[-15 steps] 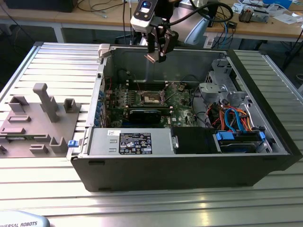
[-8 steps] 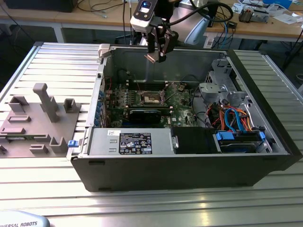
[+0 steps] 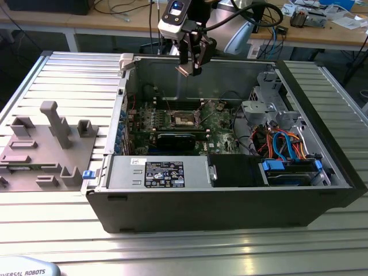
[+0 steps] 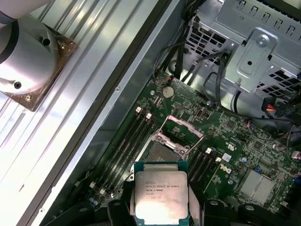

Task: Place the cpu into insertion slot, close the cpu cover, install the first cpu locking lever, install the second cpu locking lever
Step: 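Place the cpu into insertion slot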

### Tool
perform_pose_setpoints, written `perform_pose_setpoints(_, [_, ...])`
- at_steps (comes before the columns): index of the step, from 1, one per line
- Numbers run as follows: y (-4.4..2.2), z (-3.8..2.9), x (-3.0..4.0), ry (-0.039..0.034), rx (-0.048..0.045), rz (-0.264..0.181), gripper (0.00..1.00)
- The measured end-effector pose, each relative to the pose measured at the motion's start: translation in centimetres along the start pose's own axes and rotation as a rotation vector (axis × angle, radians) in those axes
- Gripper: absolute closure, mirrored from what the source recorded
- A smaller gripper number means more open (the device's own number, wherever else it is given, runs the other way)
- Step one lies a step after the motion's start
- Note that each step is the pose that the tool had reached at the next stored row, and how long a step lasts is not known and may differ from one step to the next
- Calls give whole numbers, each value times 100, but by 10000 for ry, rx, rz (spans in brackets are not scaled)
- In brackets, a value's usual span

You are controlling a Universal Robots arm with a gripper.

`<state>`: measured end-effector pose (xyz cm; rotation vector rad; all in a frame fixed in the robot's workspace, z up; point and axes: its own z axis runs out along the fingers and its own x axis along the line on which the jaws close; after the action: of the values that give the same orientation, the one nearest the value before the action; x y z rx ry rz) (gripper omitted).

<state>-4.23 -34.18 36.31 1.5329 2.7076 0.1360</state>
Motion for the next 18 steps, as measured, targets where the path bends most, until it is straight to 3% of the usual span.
perform_pose_setpoints(18, [0, 0, 0, -14, -3, 159, 46])
